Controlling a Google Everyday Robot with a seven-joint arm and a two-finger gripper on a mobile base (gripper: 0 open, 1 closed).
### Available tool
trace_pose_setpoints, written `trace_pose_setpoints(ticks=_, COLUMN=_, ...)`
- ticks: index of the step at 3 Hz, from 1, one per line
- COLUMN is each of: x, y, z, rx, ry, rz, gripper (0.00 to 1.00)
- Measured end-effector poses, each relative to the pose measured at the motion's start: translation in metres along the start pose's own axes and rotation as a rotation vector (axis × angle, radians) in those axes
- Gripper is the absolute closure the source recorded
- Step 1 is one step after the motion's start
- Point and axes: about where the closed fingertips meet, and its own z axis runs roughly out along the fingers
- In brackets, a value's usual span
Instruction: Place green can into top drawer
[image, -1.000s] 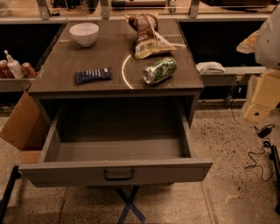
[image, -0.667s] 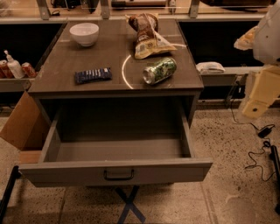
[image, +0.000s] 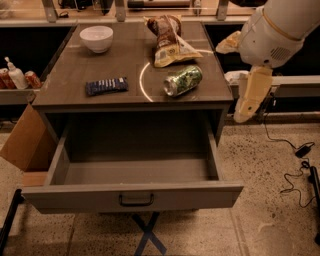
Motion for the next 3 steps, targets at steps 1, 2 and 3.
trace_pose_setpoints(ticks=1, x=-0.0002, y=-0.0077, z=0.0114, rx=-0.013, ry=-0.018, rz=-0.035, gripper=0.0)
trace_pose_setpoints(ticks=2, x=-0.0002, y=-0.0077, z=0.0114, rx=-0.013, ry=-0.018, rz=-0.035, gripper=0.0)
trace_pose_setpoints(ticks=3, x=0.0004, y=-0.0151, z=0.017, rx=-0.012, ry=-0.019, rz=-0.056, gripper=0.0)
